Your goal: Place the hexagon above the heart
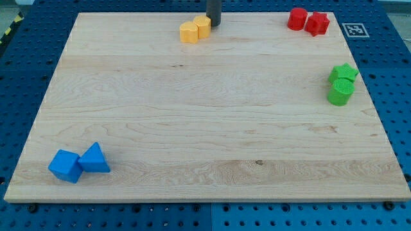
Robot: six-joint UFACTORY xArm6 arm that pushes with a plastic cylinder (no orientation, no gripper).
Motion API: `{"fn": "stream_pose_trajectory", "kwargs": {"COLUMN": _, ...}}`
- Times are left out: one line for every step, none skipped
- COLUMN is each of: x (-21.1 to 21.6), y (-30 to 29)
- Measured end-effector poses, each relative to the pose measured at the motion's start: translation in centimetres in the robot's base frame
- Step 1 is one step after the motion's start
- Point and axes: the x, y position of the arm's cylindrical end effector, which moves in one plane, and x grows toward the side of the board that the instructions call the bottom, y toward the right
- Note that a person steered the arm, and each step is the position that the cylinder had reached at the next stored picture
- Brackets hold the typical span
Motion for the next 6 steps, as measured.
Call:
{"fn": "stream_pose_trajectory", "kwargs": {"x": 2.2, "y": 2.6}}
{"fn": "stream_pose_trajectory", "kwargs": {"x": 4.0, "y": 2.5}}
{"fn": "stream_pose_trajectory", "kwargs": {"x": 4.0, "y": -1.0}}
{"fn": "stream_pose_trajectory", "kwargs": {"x": 2.3, "y": -4.6}}
{"fn": "stream_pose_trajectory", "kwargs": {"x": 1.1, "y": -4.8}}
{"fn": "stream_pose_trajectory", "kwargs": {"x": 2.3, "y": -1.9}}
